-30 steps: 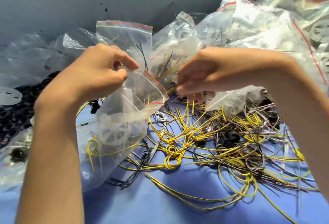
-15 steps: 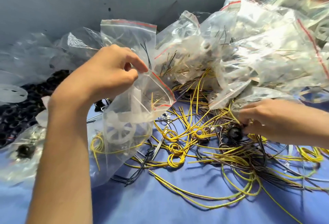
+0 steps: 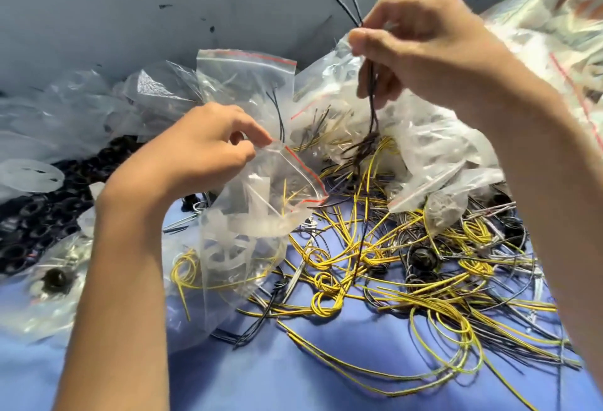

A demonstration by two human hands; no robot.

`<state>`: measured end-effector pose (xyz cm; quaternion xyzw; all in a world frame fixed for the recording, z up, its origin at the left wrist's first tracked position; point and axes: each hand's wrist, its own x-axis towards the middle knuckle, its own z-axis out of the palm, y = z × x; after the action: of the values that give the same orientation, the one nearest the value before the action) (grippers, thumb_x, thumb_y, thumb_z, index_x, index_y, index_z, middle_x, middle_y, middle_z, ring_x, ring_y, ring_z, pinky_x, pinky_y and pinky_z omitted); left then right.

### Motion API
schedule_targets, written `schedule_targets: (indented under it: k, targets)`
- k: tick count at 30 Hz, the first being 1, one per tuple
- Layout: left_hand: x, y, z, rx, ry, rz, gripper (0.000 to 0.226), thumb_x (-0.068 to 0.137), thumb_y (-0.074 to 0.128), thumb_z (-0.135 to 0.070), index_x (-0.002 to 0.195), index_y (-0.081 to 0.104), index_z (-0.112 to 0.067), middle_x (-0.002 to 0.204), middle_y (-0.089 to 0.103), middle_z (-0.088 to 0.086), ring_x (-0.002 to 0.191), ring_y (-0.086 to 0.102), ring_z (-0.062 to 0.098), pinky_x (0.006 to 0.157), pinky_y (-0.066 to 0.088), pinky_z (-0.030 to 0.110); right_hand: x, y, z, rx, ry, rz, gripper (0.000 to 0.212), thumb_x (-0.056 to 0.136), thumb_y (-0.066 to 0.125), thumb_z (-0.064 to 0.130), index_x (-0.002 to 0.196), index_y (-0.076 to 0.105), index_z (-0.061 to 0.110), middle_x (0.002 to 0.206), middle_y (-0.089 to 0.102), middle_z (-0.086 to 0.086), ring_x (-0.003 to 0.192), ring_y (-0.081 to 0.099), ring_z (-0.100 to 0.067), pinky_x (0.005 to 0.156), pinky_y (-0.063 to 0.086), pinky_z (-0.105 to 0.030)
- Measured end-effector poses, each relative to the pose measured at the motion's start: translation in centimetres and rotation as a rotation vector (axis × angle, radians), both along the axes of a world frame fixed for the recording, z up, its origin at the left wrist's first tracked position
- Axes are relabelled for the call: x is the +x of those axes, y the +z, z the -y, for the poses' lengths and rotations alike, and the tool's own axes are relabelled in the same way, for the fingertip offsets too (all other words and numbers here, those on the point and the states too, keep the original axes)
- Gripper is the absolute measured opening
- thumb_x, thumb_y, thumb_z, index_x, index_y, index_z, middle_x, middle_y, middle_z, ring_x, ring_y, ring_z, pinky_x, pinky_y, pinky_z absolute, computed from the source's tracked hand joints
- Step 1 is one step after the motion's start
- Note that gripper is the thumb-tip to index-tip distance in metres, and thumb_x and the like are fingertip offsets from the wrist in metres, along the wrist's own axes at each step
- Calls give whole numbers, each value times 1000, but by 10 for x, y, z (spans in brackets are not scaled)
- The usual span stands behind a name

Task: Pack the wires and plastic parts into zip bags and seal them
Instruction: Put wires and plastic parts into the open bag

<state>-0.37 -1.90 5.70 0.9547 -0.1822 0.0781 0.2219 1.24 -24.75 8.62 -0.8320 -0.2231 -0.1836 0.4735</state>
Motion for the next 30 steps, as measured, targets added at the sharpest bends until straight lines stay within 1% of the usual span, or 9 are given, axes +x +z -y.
schedule_targets:
  k: [2,6,13,16,19,21,24,27,30]
  targets:
    - [0,0,-2,-11,11,-6,32,86,50,0,99,72,-19,99,63,2,90,58,20,72,39,20,10,0,-18,8,-31,-15,12,93,56,14,83,59,9,63,66,-9,41,59,-10,44,43,-19]
    - [-2,0,-2,9,0,-22,32,86,50,-2,99,72,-21,101,63,2,91,58,19,74,39,20,19,-8,-42,83,-92,21,11,93,55,12,84,59,6,56,64,-2,37,55,-7,41,40,-16]
    - [2,-2,0,17,-6,-12,32,87,49,-4,100,72,-22,102,63,-1,87,54,13,67,36,6,20,-22,-54,515,-27,-38,23,95,51,6,75,43,14,64,65,-13,52,66,-22,53,54,-28]
    - [4,-4,0,18,2,-10,34,87,48,-1,102,72,-19,107,63,-1,97,55,14,81,39,21,16,-22,-58,636,72,-33,22,97,47,4,78,42,13,71,64,-21,59,67,-25,54,54,-27]
    - [6,-5,0,-8,16,7,32,85,48,-3,98,72,-19,109,65,1,100,57,17,86,41,24,14,-25,-68,575,168,-132,24,98,44,3,77,40,13,74,62,-20,64,67,-30,54,52,-24]
    - [7,-6,-1,-21,46,17,29,84,49,-10,97,73,-21,105,66,4,95,57,19,81,41,25,13,-30,-72,395,224,-237,25,98,44,2,76,40,13,78,64,-19,71,68,-34,58,54,-27]
    - [9,-6,-5,-24,90,12,34,86,49,-2,97,73,-23,104,68,7,96,58,22,81,41,27,11,-34,-73,116,257,-283,24,97,44,4,75,42,15,87,69,-21,81,71,-33,67,57,-32]
    - [9,-5,-9,-37,149,-7,37,85,48,-2,91,71,-29,99,69,9,92,60,23,76,44,23,8,-27,-62,211,303,-310,23,98,43,3,78,41,13,80,68,-17,69,71,-25,60,55,-26]
    - [10,-4,-10,-40,214,-2,37,85,47,-4,95,73,-28,91,67,-4,83,56,10,60,33,-1,4,-21,-47,281,369,-367,24,99,40,3,78,39,13,78,66,-16,65,70,-23,64,55,-27]
